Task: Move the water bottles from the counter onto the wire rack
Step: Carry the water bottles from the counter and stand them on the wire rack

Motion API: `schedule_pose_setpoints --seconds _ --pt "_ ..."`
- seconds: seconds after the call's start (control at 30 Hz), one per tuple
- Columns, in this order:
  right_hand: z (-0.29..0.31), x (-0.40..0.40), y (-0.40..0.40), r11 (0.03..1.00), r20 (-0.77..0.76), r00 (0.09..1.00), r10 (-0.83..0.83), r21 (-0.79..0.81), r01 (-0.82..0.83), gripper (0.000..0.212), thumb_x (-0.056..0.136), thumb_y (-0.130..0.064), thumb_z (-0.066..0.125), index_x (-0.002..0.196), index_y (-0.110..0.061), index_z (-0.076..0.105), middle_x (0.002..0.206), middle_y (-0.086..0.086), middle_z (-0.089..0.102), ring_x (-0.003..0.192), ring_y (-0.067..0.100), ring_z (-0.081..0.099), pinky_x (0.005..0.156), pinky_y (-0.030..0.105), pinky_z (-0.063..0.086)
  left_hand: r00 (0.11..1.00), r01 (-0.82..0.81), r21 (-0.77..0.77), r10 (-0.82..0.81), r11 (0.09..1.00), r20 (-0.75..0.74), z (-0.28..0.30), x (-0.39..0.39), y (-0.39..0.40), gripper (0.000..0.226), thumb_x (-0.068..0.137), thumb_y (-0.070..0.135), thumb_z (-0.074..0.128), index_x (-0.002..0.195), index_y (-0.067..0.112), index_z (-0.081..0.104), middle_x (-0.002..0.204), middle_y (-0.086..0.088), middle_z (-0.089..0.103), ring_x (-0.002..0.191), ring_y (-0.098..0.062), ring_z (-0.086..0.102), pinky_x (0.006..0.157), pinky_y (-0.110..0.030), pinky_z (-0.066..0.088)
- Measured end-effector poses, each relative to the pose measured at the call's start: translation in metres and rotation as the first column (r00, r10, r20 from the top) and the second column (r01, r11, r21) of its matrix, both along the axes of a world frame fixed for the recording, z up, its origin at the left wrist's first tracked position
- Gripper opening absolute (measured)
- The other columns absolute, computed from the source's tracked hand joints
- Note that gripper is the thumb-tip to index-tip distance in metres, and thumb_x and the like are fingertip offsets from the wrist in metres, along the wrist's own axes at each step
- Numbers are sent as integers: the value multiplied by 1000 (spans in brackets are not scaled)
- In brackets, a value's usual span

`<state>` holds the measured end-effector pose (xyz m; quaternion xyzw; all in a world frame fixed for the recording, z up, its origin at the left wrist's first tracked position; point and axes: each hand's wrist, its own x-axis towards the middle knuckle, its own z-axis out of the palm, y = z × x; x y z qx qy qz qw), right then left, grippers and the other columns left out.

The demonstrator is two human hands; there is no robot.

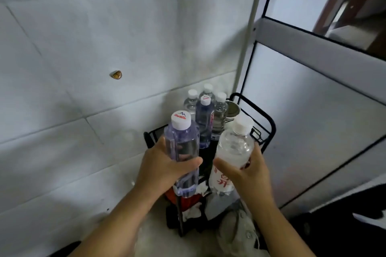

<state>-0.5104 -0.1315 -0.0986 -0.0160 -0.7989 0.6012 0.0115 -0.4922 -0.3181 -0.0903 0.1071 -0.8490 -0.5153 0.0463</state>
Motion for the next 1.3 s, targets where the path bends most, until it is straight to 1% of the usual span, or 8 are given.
schedule_pose_setpoints --seconds 0.23,0.47,0.57,0.7,0.8,1.0,1.13,1.3 --pt "-7 -90 -35 993 41 993 111 28 -112 72 51 -43 79 115 -34 48 111 0 61 109 24 55 89 49 51 998 -44 34 46 998 -47 2 -81 -25 50 50 43 82 95 31 67 83 15 74 77 7 67 62 -3 46" --pt "-40 -120 -68 997 101 994 49 50 -55 62 55 -30 83 108 -32 50 109 0 62 108 25 54 87 42 51 998 -32 21 30 999 51 -30 -136 -63 64 45 42 86 102 27 64 102 4 71 92 -11 67 87 -34 53" --pt "-57 -123 -83 998 126 992 -13 64 4 66 55 -26 84 111 -31 50 108 -4 60 107 22 54 87 40 51 996 19 22 -21 1000 90 -46 -155 -78 68 42 40 87 104 24 63 101 4 72 92 -13 67 89 -40 53" --pt "-73 -128 -103 989 73 990 -117 96 110 61 51 -19 86 99 -32 49 97 -17 48 100 13 46 73 17 40 981 115 49 -121 992 150 -66 -182 -93 74 39 43 85 103 14 61 99 -6 71 93 -24 68 85 -50 54" --pt "-80 -135 -117 977 53 983 -178 129 170 60 52 -18 85 97 -31 48 92 -20 44 98 13 43 73 23 39 971 178 98 -191 979 141 -80 -199 -100 68 45 31 88 104 11 61 100 -11 71 95 -29 68 84 -53 54" --pt "-92 -141 -134 961 127 955 -269 101 257 59 54 -16 84 103 -23 54 102 -6 48 91 1 49 70 16 41 945 311 136 -321 941 62 -98 -221 -110 57 46 25 88 89 53 63 83 33 69 79 10 66 69 -18 55" --pt "-98 -139 -144 947 128 941 -313 113 299 59 55 -13 84 99 -28 49 99 -8 48 87 1 49 69 11 38 938 331 161 -343 930 53 -108 -230 -111 54 41 35 84 87 53 63 82 31 70 77 6 68 70 -22 53" --pt "-100 -142 -152 927 127 922 -365 142 347 61 57 -15 84 107 -22 50 106 -1 51 95 14 53 75 20 42 929 352 160 -365 922 61 -121 -236 -111 52 49 14 89 84 44 66 77 23 73 77 7 67 65 -8 50"
